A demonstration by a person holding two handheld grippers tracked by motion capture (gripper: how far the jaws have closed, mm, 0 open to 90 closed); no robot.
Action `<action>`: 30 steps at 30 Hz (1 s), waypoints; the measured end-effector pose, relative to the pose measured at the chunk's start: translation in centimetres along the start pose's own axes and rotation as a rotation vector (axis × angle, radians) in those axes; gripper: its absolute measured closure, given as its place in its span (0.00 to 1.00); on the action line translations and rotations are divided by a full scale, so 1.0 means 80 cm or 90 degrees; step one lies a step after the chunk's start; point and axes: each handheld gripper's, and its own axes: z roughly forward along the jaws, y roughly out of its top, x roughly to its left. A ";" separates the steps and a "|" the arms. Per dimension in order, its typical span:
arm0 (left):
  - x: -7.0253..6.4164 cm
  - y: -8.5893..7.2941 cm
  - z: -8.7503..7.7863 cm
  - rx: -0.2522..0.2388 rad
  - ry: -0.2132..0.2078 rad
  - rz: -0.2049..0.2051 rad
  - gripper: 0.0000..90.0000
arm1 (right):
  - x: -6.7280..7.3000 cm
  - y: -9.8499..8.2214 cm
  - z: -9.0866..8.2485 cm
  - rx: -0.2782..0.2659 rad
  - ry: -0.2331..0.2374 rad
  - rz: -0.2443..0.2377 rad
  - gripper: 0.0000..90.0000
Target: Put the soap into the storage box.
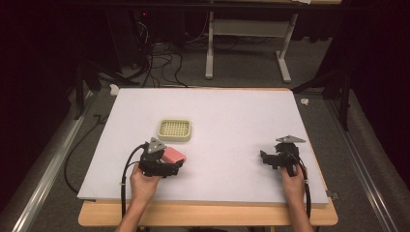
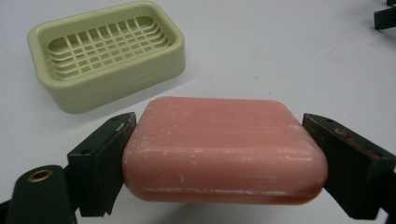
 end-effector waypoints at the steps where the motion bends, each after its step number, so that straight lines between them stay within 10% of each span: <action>1: 0.001 0.001 0.000 -0.001 0.000 -0.002 0.15 | 0.000 0.000 0.000 0.000 0.000 0.000 0.16; 30: 0.026 0.037 0.006 -0.023 0.018 -0.035 0.16 | 0.000 0.000 0.000 0.000 0.000 0.000 0.16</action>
